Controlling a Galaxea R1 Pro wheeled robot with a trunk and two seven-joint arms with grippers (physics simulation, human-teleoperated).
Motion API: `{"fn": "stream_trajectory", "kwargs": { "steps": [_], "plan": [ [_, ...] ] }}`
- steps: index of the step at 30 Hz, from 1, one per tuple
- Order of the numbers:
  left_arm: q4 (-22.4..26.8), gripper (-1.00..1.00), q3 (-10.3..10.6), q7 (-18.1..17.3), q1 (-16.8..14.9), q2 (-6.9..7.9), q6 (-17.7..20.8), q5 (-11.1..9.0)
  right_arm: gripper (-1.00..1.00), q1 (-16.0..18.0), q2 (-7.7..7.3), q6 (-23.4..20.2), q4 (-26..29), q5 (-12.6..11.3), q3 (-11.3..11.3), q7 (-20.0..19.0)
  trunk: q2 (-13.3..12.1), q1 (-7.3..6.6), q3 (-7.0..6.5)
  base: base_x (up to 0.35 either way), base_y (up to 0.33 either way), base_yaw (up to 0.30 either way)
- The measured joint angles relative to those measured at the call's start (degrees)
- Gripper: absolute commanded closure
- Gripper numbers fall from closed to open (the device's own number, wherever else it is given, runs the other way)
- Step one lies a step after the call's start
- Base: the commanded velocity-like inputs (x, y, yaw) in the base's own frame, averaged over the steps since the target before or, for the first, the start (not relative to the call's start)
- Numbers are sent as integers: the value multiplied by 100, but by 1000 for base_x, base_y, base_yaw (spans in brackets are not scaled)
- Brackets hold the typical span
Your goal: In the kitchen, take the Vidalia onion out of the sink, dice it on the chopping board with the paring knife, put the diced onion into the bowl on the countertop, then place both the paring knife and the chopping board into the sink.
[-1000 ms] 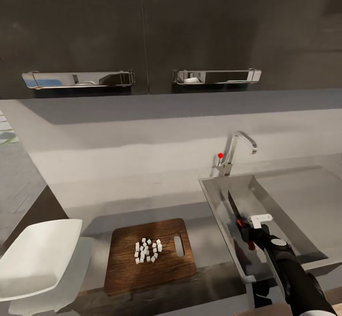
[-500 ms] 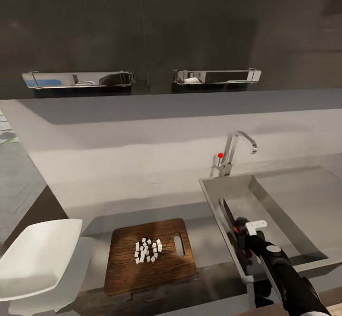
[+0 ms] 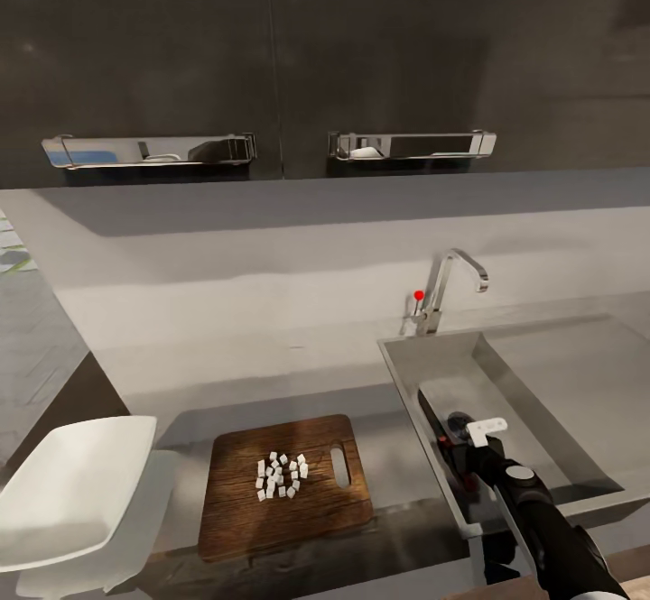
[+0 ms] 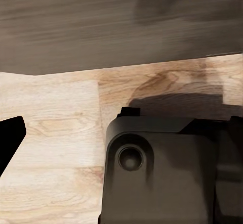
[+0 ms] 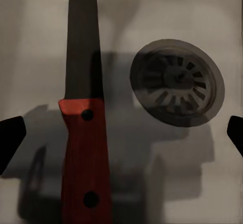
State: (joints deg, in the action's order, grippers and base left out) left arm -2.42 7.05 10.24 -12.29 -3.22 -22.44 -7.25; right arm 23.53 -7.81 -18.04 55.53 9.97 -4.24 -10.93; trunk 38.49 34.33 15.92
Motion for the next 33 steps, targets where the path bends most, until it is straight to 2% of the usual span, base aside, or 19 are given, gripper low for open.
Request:
{"fn": "stream_trajectory", "kwargs": {
  "steps": [5, 7, 8, 11, 12, 14, 17, 19, 33],
  "plan": [
    [-5, -100, 0, -1, 0, 0, 0, 0, -100, 0, 0, 9, 276, 109, -1, -33, 0, 0, 0, 0, 0, 0],
    [-6, -100, 0, -2, 0, 0, 0, 0, -100, 0, 3, -23, 584, 112, -2, -41, 0, 0, 0, 0, 0, 0],
    [-6, -100, 1, -3, 0, -2, 0, 0, -100, 1, 0, -88, 948, 109, -3, -85, 1, 0, -1, 0, 0, 0],
    [-6, -100, 0, -8, 0, -7, 0, 0, -100, 0, 9, -774, 1924, 109, 0, -247, 0, 0, 0, 0, 0, 0],
    [-6, -100, 0, -10, 0, -8, 0, 0, -100, 0, 20, -1243, 2313, 104, -1, -356, 1, 0, 0, 0, 0, 0],
    [-6, -100, 0, -11, 0, -8, 0, 0, -100, -1, 28, -1747, 2619, 104, -2, -523, 0, 0, 0, 0, 0, 0],
    [-5, -100, 0, -12, 0, -9, 0, 1, -100, -1, 33, -2049, 2775, 115, -2, -642, 0, 0, 0, -21, 0, 0],
    [-6, -100, 0, -12, 0, -9, 0, 0, -100, -2, 36, -2103, 2798, 107, 1, -661, 0, 1, 0, -135, 28, 0],
    [-7, -100, 0, -10, 0, -7, -2, 2, -100, -2, 50, -2128, 2782, 102, 15, -666, -1, 2, 0, -247, 172, 0]
  ]
}}
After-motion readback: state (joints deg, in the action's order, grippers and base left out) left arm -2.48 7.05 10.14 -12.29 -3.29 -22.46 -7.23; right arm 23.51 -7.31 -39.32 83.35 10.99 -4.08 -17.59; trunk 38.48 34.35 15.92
